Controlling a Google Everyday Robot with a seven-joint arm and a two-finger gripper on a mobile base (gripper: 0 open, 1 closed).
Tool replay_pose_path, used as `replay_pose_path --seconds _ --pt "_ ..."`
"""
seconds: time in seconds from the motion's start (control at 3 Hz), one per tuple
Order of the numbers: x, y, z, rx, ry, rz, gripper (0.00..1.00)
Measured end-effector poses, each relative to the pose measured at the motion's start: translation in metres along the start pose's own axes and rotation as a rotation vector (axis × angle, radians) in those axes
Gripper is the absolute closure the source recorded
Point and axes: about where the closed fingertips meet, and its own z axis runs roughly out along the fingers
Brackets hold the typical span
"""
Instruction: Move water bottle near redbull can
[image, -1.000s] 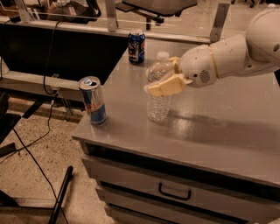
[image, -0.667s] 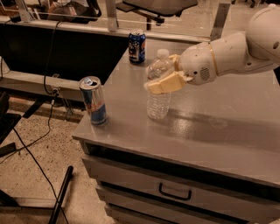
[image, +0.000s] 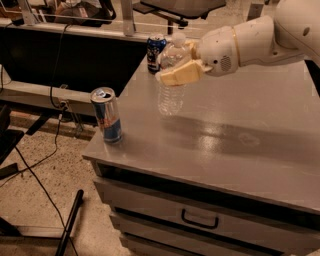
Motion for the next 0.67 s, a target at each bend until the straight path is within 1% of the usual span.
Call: replay_pose_path --seconds 0.33,0.67 --pt "0.000 0.000 0.017 -0.029 -0.016 0.017 1.00" --pt "0.007 0.013 0.042 -0.086 -0.027 0.061 1.00"
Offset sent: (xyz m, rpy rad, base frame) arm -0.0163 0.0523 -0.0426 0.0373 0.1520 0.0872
